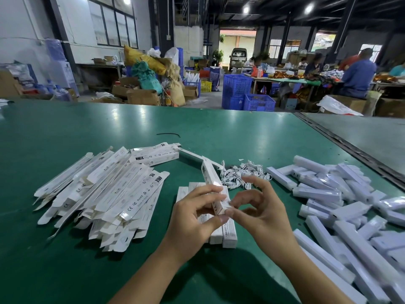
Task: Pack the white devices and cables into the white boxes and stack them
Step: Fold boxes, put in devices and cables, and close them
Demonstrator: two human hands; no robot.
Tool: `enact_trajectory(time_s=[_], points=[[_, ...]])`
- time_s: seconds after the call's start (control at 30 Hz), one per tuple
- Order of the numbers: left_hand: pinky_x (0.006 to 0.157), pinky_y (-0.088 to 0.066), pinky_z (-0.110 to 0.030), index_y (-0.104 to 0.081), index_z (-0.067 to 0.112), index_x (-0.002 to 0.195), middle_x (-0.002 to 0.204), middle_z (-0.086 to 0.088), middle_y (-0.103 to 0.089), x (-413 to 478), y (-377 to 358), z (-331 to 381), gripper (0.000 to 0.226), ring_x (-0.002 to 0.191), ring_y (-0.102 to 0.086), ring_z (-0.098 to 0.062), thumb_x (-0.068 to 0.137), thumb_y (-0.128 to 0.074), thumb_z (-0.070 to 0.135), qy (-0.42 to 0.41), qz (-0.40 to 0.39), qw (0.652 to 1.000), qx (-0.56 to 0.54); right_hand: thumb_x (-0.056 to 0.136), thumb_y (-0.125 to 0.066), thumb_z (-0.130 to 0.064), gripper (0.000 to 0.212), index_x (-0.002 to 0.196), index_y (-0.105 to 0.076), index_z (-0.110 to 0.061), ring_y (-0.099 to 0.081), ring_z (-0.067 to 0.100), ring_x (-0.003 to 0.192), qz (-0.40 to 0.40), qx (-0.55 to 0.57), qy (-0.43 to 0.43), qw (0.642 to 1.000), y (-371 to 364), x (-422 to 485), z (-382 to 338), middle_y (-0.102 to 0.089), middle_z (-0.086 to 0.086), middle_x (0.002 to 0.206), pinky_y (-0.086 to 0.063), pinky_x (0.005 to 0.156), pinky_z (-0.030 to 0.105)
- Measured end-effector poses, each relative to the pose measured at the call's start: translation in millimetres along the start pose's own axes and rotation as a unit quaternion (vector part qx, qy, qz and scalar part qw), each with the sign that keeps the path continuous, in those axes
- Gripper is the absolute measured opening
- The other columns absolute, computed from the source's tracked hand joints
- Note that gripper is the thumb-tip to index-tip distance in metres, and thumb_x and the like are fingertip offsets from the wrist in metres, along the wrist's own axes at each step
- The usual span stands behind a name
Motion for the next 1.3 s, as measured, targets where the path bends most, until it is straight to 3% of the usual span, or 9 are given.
enact_trajectory(time_s=[0.2, 0.27, 0.4, 0.63, 0.77, 0.87, 0.97, 1.07, 1.3], points=[[0.079, -0.052, -0.021, -0.075, 0.026, 0.102, 0.118, 0.007, -0.068, -0.5, -1.1, 5.7, 0.023, 0.096, -0.068, -0.012, 0.079, -0.076, 0.023, -0.002, 0.006, 0.999, -0.036, 0.083, -0.077, -0.026, 0.048, 0.119, -0.053, -0.046, -0.066, 0.017, 0.088, 0.003, -0.002, 0.022, 1.0, 0.5, -0.8, 2.9, -0.068, 0.001, 0.098, -0.054, 0.076, 0.028], [0.075, -0.053, -0.028, -0.073, 0.019, 0.101, 0.116, 0.0, -0.068, 0.8, -0.5, 11.1, 0.021, 0.093, -0.066, -0.018, 0.082, -0.069, 0.025, 0.002, 0.009, 0.992, -0.125, 0.088, -0.064, -0.034, 0.036, 0.119, -0.053, -0.047, -0.065, 0.017, 0.091, -0.004, -0.065, 0.045, 0.997, 0.3, -1.8, 1.8, -0.064, -0.008, 0.113, -0.054, 0.077, 0.032], [0.062, -0.048, -0.027, -0.074, 0.01, 0.093, 0.1, -0.014, -0.067, 6.7, 6.5, 11.8, 0.021, 0.067, -0.054, -0.02, 0.077, -0.068, 0.022, 0.044, 0.021, 0.946, -0.321, 0.085, -0.072, -0.013, 0.06, 0.132, -0.048, -0.04, -0.061, 0.009, 0.081, -0.02, -0.28, 0.085, 0.956, 1.4, 0.2, 7.0, -0.044, -0.021, 0.137, -0.053, 0.074, 0.028], [0.055, -0.049, -0.024, -0.073, 0.007, 0.09, 0.087, -0.012, -0.066, 13.2, 17.5, -8.1, 0.044, 0.061, -0.053, -0.017, 0.062, -0.092, 0.034, 0.136, 0.036, 0.868, -0.477, 0.082, -0.077, -0.029, 0.029, 0.11, -0.071, -0.024, -0.057, 0.008, 0.06, 0.029, -0.448, 0.092, 0.889, 8.7, 5.9, -0.6, -0.071, -0.012, 0.103, -0.046, 0.057, 0.024], [0.064, -0.052, -0.023, -0.074, 0.015, 0.099, 0.091, -0.003, -0.067, 10.8, 14.3, -13.0, 0.052, 0.067, -0.055, -0.013, 0.058, -0.093, 0.042, 0.146, 0.015, 0.897, -0.416, 0.084, -0.072, -0.039, 0.024, 0.103, -0.074, -0.025, -0.067, 0.015, 0.072, -0.01, -0.441, 0.095, 0.892, 6.8, 5.6, -2.6, -0.073, -0.011, 0.088, -0.05, 0.063, 0.025], [0.064, -0.051, -0.023, -0.077, 0.022, 0.088, 0.083, -0.002, -0.069, 5.9, 4.2, -20.4, 0.024, 0.067, -0.056, -0.013, 0.066, -0.085, 0.029, 0.18, 0.03, 0.945, -0.27, 0.088, -0.056, -0.054, 0.039, 0.11, -0.073, -0.027, -0.065, 0.013, 0.076, -0.068, -0.403, 0.05, 0.911, -0.3, 3.6, 0.9, -0.073, -0.013, 0.096, -0.051, 0.066, 0.027], [0.057, -0.048, -0.023, -0.077, 0.019, 0.076, 0.073, -0.009, -0.067, 3.8, 3.0, -25.4, 0.015, 0.06, -0.055, -0.015, 0.07, -0.086, 0.03, 0.187, 0.092, 0.955, -0.213, 0.085, -0.017, -0.081, 0.075, 0.123, -0.063, -0.035, -0.054, 0.012, 0.111, -0.131, -0.507, 0.015, 0.852, -6.6, 3.3, 8.7, -0.061, -0.017, 0.12, -0.048, 0.085, 0.03], [0.053, -0.047, -0.022, -0.074, 0.016, 0.074, 0.068, -0.008, -0.063, 3.2, 14.4, -25.1, 0.018, 0.056, -0.052, -0.013, 0.069, -0.078, 0.033, 0.166, 0.147, 0.957, -0.187, 0.076, 0.016, -0.08, 0.096, 0.131, -0.05, -0.04, -0.029, 0.013, 0.135, -0.168, -0.579, -0.083, 0.793, 3.2, 0.0, 26.8, -0.042, -0.015, 0.139, -0.035, 0.102, 0.035], [0.053, -0.051, -0.022, -0.069, 0.016, 0.079, 0.066, -0.004, -0.067, 1.0, 34.8, -38.5, 0.014, 0.057, -0.061, -0.013, 0.092, -0.067, 0.02, 0.183, 0.238, 0.938, -0.171, 0.101, -0.028, -0.053, 0.047, 0.142, -0.039, -0.032, -0.011, 0.032, 0.148, -0.106, -0.63, -0.252, 0.727, 51.8, 2.7, 56.7, -0.028, 0.005, 0.156, -0.02, 0.116, 0.053]])
Point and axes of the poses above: each hand's wrist, its own x-axis towards the middle knuckle, its own y-axis out of the back of the hand, z = x × y, the point moved 7 cm from there along x, towards the middle knuckle
